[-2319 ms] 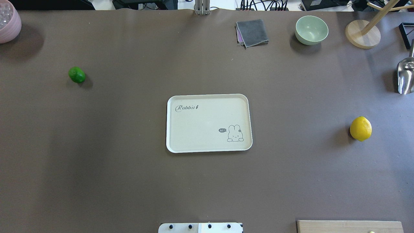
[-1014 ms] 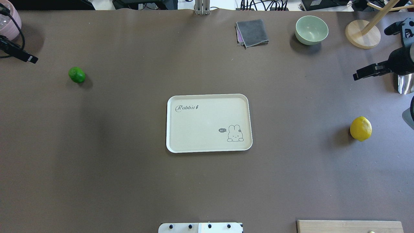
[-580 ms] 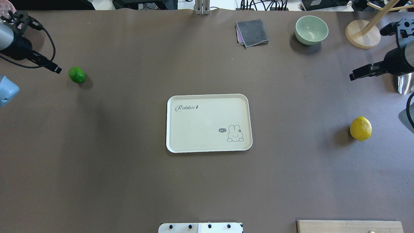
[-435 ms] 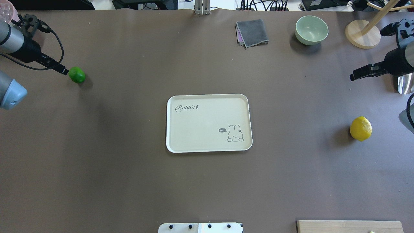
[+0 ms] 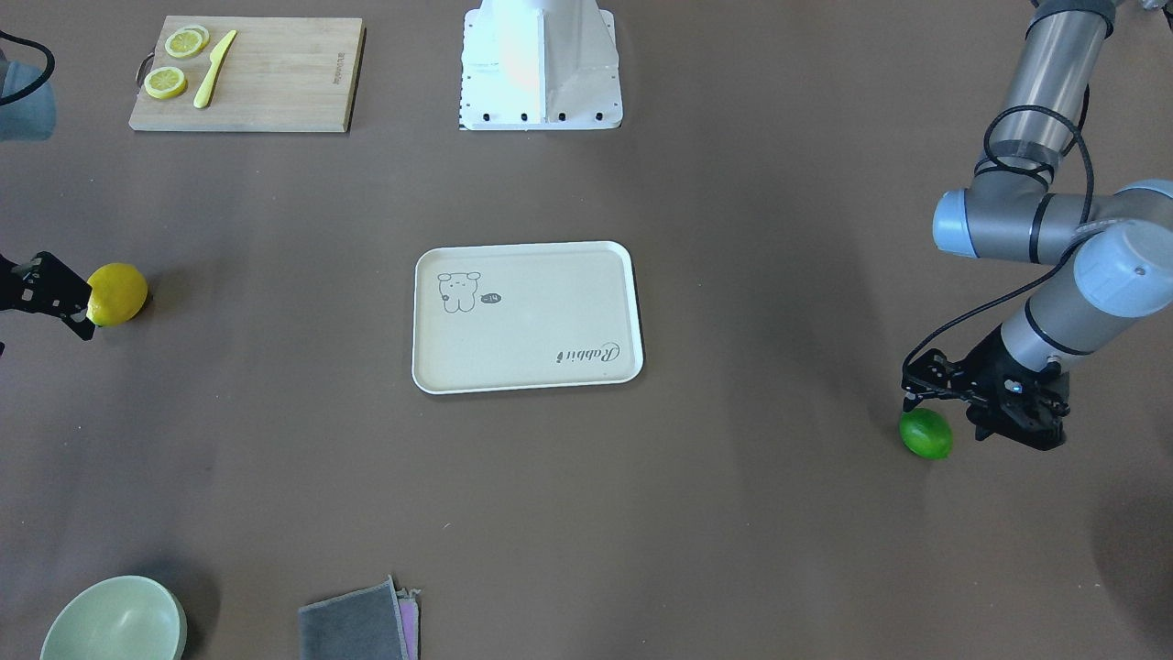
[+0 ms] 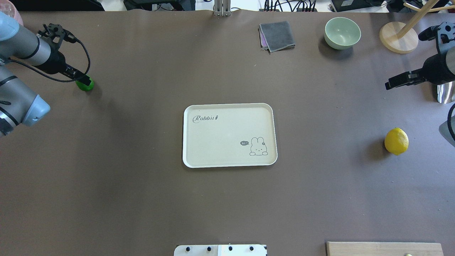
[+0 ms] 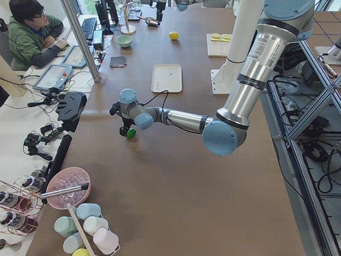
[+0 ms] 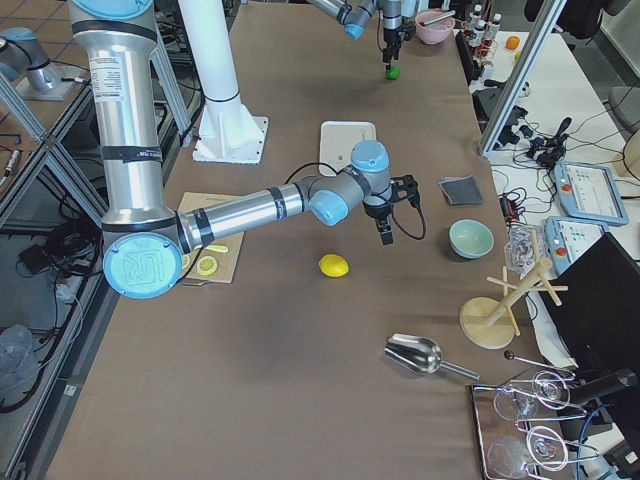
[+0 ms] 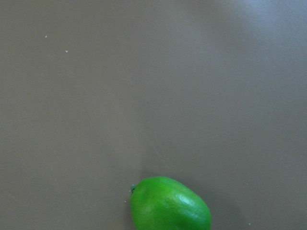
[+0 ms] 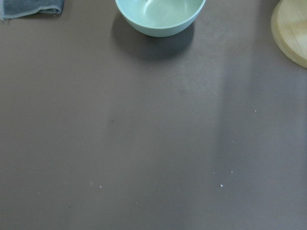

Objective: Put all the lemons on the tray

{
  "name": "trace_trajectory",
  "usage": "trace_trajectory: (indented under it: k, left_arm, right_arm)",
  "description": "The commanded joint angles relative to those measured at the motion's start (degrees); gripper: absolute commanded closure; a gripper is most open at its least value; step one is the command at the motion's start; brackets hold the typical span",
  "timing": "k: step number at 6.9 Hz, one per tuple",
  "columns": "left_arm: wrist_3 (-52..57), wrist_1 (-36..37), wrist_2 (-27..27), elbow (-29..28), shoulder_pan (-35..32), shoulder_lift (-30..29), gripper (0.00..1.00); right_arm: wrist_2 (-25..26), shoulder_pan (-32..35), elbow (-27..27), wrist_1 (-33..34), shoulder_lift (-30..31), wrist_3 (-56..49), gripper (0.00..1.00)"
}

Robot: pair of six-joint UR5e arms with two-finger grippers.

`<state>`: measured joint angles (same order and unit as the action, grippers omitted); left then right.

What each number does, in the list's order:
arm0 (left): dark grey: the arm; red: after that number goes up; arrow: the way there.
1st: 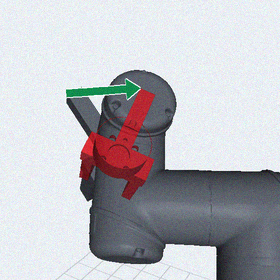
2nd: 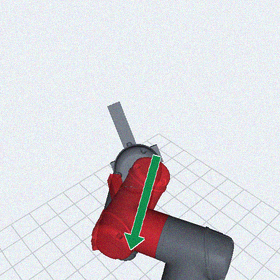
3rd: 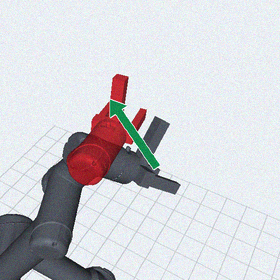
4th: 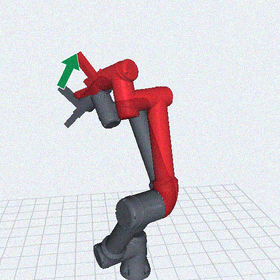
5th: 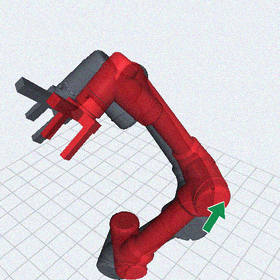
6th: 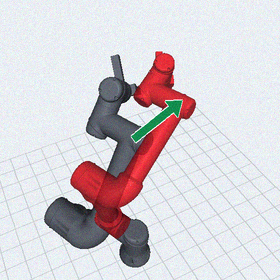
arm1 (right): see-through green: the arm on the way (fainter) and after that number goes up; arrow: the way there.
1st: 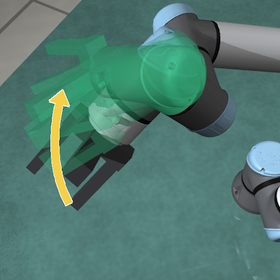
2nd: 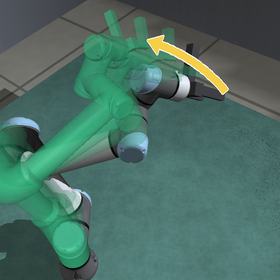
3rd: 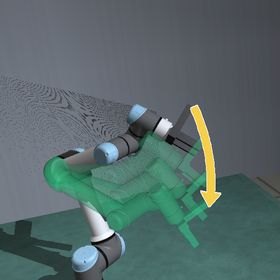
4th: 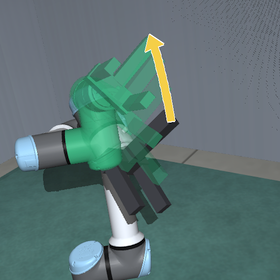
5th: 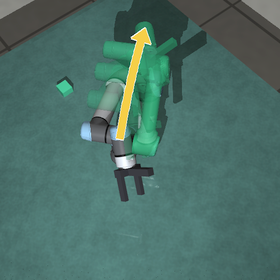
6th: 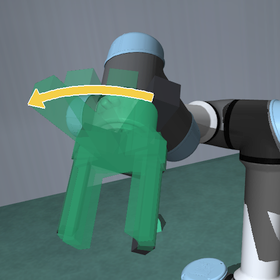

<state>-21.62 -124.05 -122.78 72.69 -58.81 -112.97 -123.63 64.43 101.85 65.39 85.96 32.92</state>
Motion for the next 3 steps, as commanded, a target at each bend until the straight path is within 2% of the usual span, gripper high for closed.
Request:
trace_trajectory:
  k: [1,3]
  left_arm:
    - [-0.53,-1.97,1.14,-2.55,0.98,-0.32,0.02]
    - [-0.53,-2.24,1.14,-3.87,0.98,-1.02,0.05]
  right_arm:
    - [0.57,0.00,0.11,0.00,0.09,-0.13,0.00]
    - [0.58,0.00,0.11,0.00,0.09,-0.13,0.00]
